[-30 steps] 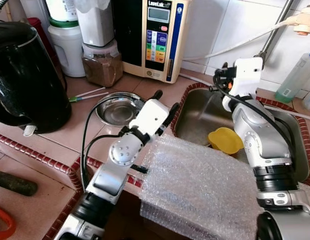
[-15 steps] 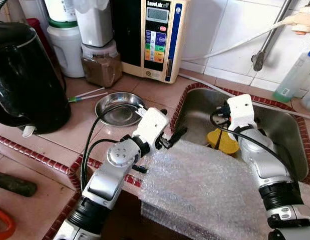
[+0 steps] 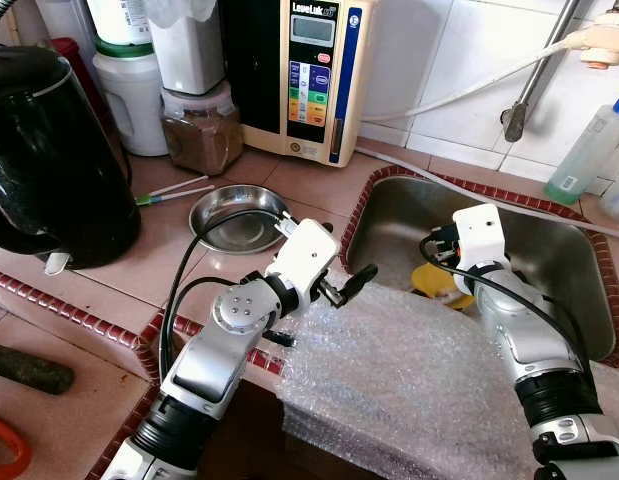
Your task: Kitchen organization
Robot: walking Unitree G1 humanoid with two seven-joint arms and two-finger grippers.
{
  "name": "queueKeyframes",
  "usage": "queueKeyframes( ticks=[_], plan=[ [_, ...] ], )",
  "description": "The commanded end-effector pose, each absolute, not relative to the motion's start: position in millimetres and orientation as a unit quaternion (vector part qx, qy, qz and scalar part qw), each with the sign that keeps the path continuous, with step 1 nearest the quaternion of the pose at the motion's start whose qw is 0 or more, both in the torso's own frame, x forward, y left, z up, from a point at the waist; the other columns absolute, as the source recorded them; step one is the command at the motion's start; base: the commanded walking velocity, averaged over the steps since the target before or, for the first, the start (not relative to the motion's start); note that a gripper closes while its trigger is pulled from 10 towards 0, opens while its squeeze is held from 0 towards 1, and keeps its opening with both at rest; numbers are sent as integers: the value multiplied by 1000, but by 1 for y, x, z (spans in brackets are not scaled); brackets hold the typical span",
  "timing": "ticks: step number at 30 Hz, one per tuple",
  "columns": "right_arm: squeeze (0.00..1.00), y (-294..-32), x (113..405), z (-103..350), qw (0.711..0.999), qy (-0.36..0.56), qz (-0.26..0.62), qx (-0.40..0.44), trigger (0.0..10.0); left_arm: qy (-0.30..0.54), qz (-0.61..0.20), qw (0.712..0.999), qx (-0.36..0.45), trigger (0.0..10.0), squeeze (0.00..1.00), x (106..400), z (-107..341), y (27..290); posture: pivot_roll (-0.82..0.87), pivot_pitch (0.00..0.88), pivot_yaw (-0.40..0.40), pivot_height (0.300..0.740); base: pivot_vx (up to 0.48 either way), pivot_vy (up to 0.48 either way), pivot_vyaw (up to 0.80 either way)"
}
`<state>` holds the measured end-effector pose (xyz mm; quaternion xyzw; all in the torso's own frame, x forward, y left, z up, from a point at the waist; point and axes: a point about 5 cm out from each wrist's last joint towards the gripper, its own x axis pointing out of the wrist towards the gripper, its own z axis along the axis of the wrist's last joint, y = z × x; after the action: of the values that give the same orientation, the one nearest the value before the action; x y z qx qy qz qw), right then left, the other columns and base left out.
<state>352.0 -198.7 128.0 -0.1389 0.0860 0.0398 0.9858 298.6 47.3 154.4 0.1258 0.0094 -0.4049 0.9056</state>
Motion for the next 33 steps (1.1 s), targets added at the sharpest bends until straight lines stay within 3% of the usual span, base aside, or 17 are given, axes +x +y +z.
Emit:
queueKeyframes(
  ticks=[1,7,12,16,21,29,30,31,32,33],
  plan=[
    [1000,-200,355,134,987,76,39,-137,10000,11,-416,899,133,10000,1000,295,156,44,-49,48,-10,740,0,0,0],
    [1000,-194,357,142,992,50,43,-111,10000,12,-383,913,138,10000,1000,300,155,49,-49,48,-10,740,0,0,0],
    [1000,-173,358,163,992,-3,89,-87,10000,7,-230,965,126,10000,1000,324,162,76,-51,50,-11,740,0,0,0],
    [1000,-167,357,167,992,-11,102,-67,10000,7,-206,972,117,10000,1000,328,163,82,-50,50,-11,740,0,0,0],
    [1000,-101,328,175,949,-43,311,-16,10000,1,-21,1000,22,10000,1000,341,172,127,-48,50,-7,740,0,0,0],
    [1000,-84,314,180,927,-56,370,-23,10000,37,30,999,4,10000,1000,344,158,137,-57,46,-2,740,0,0,0],
    [1000,-84,313,181,926,-57,373,-26,10000,41,37,998,3,10000,722,345,157,138,-58,46,-1,740,0,0,0],
    [1000,-84,312,181,925,-57,375,-27,10000,43,43,998,3,10000,722,345,156,139,-58,46,-1,740,0,0,0],
    [1000,-84,311,181,924,-57,377,-27,10000,45,46,998,0,10000,184,346,155,140,-58,46,-1,740,0,0,0],
    [1000,-84,310,182,923,-57,379,-27,10000,48,48,998,-2,10000,0,347,154,140,-58,45,-1,740,0,0,0]
  ],
)
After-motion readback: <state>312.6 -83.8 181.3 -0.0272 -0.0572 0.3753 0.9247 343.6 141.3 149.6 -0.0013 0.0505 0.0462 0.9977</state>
